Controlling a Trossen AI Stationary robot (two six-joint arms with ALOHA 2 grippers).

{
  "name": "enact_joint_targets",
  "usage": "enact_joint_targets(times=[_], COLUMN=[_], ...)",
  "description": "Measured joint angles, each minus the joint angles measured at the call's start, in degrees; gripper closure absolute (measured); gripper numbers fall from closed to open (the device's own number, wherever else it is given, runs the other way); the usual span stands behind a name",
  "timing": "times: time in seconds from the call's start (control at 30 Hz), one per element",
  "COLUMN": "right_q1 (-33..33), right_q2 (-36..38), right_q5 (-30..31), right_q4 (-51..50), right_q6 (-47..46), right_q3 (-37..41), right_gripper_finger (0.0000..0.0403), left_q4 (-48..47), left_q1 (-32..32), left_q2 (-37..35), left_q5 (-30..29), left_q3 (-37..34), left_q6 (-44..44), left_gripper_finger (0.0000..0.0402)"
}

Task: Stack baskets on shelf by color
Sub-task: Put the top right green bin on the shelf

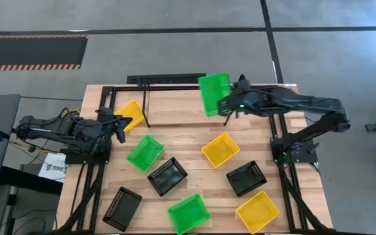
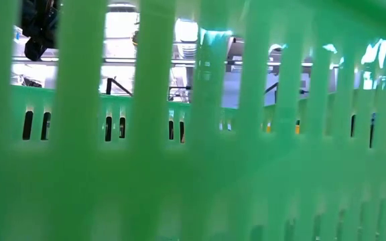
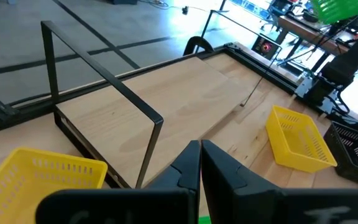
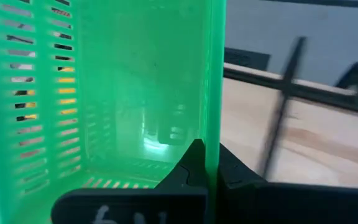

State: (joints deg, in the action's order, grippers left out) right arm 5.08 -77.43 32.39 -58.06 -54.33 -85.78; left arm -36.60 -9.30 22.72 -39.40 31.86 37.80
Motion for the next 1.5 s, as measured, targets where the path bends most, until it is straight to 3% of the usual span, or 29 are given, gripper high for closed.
enact_joint_targets(times=[0.27, 0.73, 1.0, 1.2, 1.5], right_q1=[1.2, 9.8, 13.2, 12.3, 11.6], right_q2=[-8.4, -18.1, -18.5, -19.9, -25.7], right_q5=[-4.8, -18.9, -20.0, -15.9, -19.2], right_q4=[10.9, 11.8, 11.8, 13.4, 14.6], right_q6=[0.0, 4.3, 0.6, -7.6, -12.2], right_q3=[0.0, 0.0, -0.1, -0.1, -0.3], right_gripper_finger=[0.04, 0.04, 0.04, 0.04, 0.04], left_q4=[-1.0, -2.2, -2.5, -2.5, -3.6], left_q1=[0.0, 0.0, 0.0, 0.0, 0.0], left_q2=[0.0, 0.0, 0.0, 0.0, 0.0], left_q5=[0.0, 0.0, -0.1, -0.3, -0.3], left_q3=[0.0, 0.0, 0.0, 0.0, 0.0], left_q6=[0.0, 0.6, 1.0, 0.4, -2.8], left_gripper_finger=[0.0401, 0.0401, 0.0401, 0.0401, 0.0401])
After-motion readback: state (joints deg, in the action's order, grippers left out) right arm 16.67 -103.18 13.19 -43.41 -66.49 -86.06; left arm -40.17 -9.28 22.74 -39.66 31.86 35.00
